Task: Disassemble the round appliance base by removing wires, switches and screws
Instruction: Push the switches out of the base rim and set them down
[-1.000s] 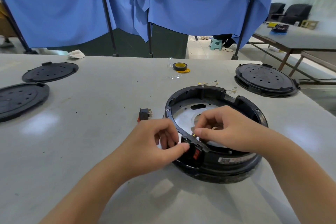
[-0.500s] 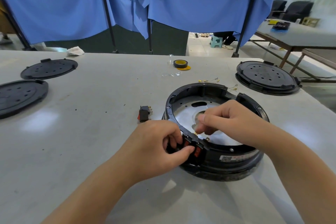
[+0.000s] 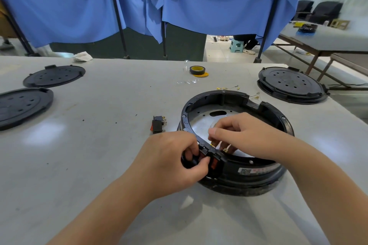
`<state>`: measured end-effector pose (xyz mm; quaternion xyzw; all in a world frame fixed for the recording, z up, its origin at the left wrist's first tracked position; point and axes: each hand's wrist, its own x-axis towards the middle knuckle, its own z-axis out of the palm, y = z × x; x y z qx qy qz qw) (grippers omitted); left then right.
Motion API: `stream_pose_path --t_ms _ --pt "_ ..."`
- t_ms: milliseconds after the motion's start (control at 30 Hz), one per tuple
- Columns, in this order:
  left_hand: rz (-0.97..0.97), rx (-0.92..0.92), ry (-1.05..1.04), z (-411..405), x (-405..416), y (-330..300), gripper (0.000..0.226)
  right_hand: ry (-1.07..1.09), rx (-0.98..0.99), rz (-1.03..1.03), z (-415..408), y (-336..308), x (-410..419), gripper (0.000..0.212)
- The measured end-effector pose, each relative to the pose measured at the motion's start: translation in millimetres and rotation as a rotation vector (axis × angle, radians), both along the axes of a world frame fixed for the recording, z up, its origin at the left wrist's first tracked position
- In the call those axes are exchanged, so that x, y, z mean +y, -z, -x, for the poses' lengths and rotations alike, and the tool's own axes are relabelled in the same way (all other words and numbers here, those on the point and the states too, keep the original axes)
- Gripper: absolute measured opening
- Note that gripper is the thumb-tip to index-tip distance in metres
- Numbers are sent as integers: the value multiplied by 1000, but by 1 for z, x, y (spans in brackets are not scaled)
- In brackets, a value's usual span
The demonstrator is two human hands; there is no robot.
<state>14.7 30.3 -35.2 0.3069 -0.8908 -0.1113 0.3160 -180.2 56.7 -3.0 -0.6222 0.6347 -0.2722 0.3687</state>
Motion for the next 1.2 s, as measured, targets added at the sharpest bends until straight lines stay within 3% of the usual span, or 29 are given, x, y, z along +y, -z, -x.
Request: stream_pose_path --t_ms 233,533,800,1200 --pt "1 -14 -18 1 0 0 25 27 372 4 -25 -3 -12 47" --pt "6 -18 -33 3 1 1 24 9 423 82 -38 5 -13 46" --pt "20 -14 -18 2 2 -1 22 1 413 86 -38 5 -13 34" --pt "-32 51 106 -6 -4 -6 18 44 451 188 -37 6 -10 40"
